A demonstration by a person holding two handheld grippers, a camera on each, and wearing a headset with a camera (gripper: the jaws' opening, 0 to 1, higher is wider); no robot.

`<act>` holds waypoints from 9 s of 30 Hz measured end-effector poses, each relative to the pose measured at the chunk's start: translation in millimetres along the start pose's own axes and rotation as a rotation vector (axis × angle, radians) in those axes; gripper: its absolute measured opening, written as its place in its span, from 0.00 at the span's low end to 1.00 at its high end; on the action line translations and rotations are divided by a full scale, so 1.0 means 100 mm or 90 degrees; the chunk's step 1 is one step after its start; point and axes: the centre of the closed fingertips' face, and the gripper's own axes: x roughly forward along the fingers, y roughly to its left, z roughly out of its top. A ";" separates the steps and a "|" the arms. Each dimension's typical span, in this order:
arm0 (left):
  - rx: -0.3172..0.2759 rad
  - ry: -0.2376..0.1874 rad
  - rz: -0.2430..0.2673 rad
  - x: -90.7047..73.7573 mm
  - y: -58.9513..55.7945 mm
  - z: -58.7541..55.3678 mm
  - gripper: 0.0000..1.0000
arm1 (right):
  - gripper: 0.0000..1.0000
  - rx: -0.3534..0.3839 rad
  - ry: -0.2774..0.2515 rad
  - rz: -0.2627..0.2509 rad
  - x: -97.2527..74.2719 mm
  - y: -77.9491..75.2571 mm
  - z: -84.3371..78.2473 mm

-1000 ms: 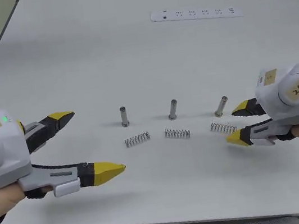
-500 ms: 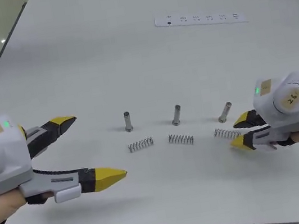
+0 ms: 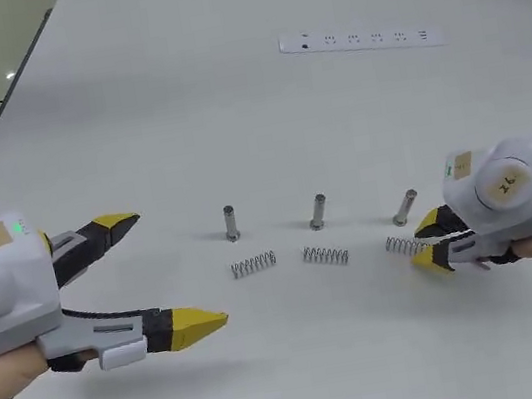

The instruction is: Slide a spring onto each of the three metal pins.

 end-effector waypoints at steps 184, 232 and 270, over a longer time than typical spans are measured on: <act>0.202 0.077 -0.330 1.12 -1.12 0.11 0.02 | 0.07 -0.199 -0.152 0.091 -0.66 0.80 1.16; 0.184 0.070 -0.311 1.12 -1.12 0.18 0.04 | 0.06 -0.151 -0.286 0.089 -0.70 0.85 1.51; 0.113 0.069 -0.242 0.89 -0.89 0.16 0.28 | 0.06 -0.169 -0.285 0.077 -0.68 0.85 1.53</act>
